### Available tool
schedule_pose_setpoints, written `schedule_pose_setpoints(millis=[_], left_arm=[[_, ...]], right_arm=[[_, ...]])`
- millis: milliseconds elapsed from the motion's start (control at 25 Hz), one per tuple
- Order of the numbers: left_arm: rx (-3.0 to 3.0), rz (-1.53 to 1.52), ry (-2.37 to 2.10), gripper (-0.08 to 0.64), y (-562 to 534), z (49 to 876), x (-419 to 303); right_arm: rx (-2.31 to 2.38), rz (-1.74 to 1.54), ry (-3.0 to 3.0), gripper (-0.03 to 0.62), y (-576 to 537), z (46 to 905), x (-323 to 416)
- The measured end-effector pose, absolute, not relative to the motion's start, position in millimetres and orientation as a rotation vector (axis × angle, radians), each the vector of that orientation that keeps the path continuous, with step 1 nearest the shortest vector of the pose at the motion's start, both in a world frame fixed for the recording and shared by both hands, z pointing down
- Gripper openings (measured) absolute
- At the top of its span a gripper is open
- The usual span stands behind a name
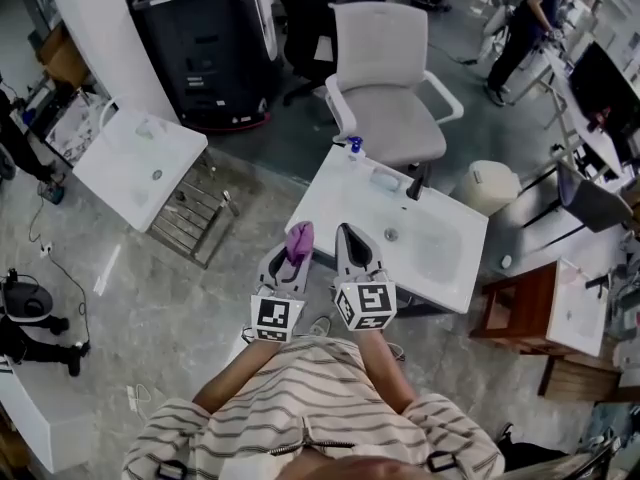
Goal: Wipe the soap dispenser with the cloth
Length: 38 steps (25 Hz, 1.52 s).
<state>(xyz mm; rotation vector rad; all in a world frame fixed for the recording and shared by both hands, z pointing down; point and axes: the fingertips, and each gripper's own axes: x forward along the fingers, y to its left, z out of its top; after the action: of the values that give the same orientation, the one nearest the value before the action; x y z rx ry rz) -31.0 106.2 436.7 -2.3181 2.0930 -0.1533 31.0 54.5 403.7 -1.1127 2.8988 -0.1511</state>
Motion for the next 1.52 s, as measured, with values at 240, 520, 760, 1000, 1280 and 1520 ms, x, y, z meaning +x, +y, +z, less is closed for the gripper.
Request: schedule_pose_setpoints(millis=[240,520,760,1000,1280,1520], left_arm=[[-2.353,-0.158,2.080,0.112,59,443,-39],[-2.431,-0.223,2.016,0.112,17,452,-47],[-2.507,-0.258,1.941,0.112,-37,459,-64],[-2.595,-0.290,1.884,0.112,-89,475,-84],[-2.673,-0.302,1.824,0.112,-140,492,-103],[-2.707,-0.322,1.735,0.112,-174,501,-103]], right_arm=[[-1.130,-0.178,2.904,-0.002,10,414,26],[-1.209,-0.255,2.869,0.002,-32,426,20],[-1.339,-0.303,2.829,0.008,-84,442,9],[-1.454,-0.349,2.804,0.009,-132,460,-11],[-1.580,-0.385,2.786,0.009,-180,486,-30],[-1.645,-0.421,2.761,0.009,-214,507,-35]])
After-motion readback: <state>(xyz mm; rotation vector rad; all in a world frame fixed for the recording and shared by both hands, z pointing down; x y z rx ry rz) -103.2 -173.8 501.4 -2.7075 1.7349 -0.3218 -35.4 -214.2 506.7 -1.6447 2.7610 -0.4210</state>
